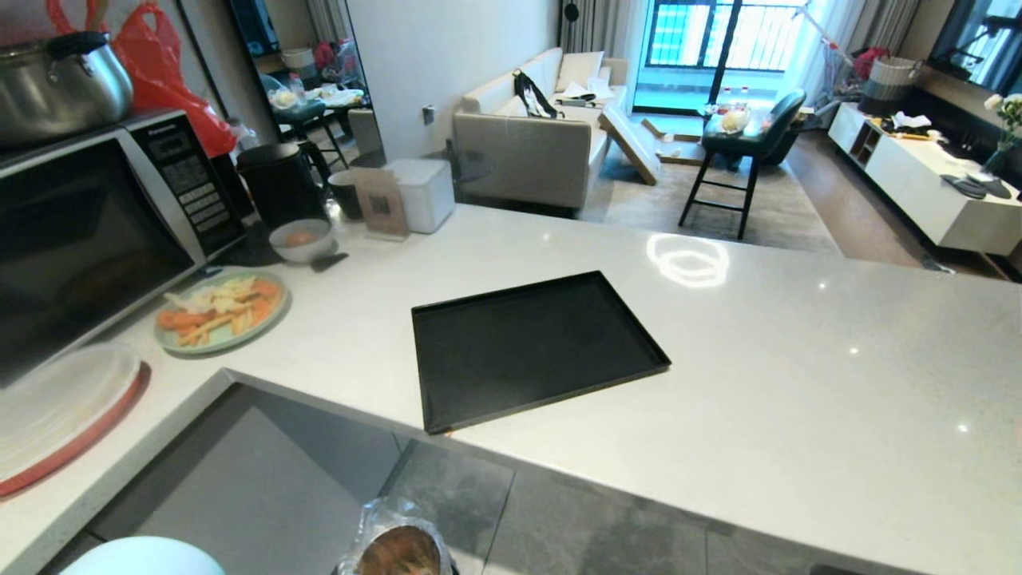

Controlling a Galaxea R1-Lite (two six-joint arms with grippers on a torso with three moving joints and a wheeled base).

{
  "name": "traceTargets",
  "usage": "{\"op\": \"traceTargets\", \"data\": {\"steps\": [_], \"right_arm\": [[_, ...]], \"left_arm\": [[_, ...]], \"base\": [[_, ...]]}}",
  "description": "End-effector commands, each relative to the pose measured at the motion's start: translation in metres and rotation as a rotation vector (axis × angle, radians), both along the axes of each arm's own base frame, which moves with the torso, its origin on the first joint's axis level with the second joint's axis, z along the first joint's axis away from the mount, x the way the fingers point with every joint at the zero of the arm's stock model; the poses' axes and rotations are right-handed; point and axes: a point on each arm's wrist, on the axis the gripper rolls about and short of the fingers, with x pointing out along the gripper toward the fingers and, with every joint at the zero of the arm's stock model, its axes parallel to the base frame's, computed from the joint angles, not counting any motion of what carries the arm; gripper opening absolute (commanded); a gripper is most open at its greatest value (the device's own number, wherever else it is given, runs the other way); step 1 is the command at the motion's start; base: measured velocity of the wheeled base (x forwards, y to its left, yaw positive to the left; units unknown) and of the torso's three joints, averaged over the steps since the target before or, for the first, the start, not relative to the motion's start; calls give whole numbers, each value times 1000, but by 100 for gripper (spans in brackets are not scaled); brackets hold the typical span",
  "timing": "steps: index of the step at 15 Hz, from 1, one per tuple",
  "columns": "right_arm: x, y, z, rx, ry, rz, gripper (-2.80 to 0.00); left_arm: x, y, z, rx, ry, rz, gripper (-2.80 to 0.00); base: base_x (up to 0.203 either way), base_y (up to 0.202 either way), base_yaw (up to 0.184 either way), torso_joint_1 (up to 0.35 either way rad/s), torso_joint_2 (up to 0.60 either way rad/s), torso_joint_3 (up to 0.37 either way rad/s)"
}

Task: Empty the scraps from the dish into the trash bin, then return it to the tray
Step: Put the bowl back to the table

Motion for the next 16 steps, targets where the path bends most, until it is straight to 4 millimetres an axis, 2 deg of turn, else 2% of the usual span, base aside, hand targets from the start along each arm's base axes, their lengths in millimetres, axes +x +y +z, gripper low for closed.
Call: {"op": "traceTargets", "data": {"steps": [1, 10, 16], "right_arm": [[0, 0, 0, 1, -1, 0, -280], [0, 0, 0, 1, -1, 0, -280], [0, 0, 0, 2, -1, 0, -280]], "left_arm": [[0, 0, 0, 0, 1, 0, -280], [0, 0, 0, 0, 1, 0, -280], [0, 0, 0, 0, 1, 0, -280]], "base": [[0, 0, 0, 163, -388, -232], [0, 0, 0, 145, -347, -201], [0, 0, 0, 13, -37, -17]]}}
